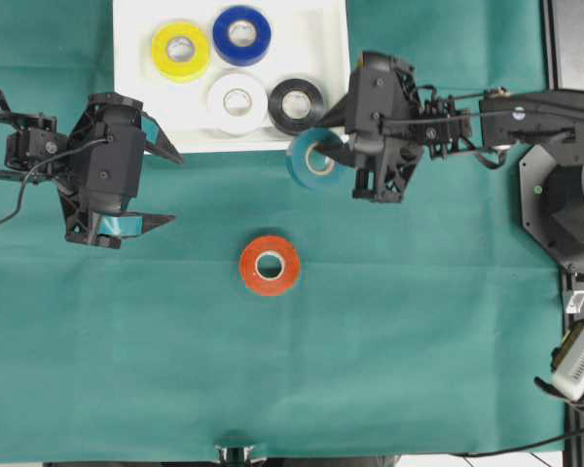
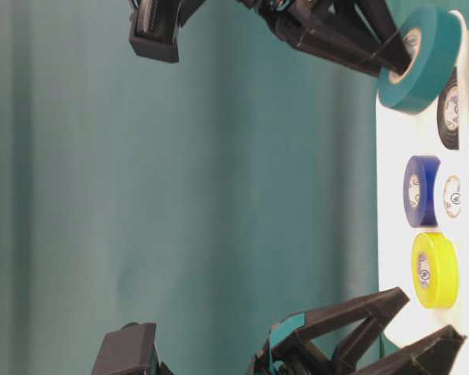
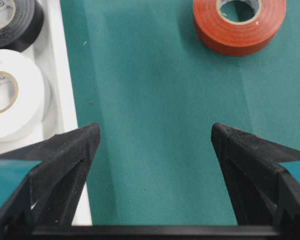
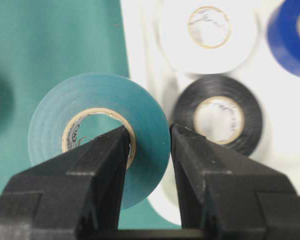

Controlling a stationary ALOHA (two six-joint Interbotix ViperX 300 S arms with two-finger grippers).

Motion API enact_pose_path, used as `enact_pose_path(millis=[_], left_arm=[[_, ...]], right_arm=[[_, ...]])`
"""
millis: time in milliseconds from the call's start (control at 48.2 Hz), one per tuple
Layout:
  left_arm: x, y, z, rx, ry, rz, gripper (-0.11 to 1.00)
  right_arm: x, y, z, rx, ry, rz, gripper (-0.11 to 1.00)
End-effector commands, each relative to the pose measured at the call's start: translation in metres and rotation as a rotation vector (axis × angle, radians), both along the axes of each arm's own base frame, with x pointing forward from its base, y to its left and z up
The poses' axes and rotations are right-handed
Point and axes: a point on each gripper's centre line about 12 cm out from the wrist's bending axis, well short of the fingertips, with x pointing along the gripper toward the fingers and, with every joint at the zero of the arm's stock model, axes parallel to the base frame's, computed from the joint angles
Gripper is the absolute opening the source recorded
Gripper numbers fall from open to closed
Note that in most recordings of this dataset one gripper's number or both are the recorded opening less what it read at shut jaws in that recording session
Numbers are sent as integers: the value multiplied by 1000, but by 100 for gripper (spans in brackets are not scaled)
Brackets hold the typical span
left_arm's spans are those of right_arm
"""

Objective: Put the tape alternately from left to right into the white case.
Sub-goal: 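Lift the teal roll with the right gripper into the tray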

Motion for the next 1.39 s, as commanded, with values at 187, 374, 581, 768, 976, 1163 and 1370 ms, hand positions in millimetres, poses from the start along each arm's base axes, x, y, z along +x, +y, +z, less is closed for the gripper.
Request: enact_pose_path(millis=[187,374,581,768,976,1163,1370], left_arm=[[5,-2,13,-3,-40,-5,99],[5,-2,13,-3,-40,-5,99],[5,-2,12,-2,-38,-5,99],[5,-2,12,-2,-38,-5,99],[5,-3,11,-4,-35,-6,99],[4,-3,10,-2,-32,-7,99],[4,-3,10,-2,-32,-7,99]], right_arm=[[14,-23,16,-16,-54,-54,1],[18,-42,11,-24,-35,-97,1],[24,-64,5,-35,-33,-136,1],[29,-84,1,-41,-27,-174,1],[29,-113,-9,-62,4,-222,1],[28,-129,-15,-69,21,-254,1],[30,-132,-17,-69,25,-256,1]])
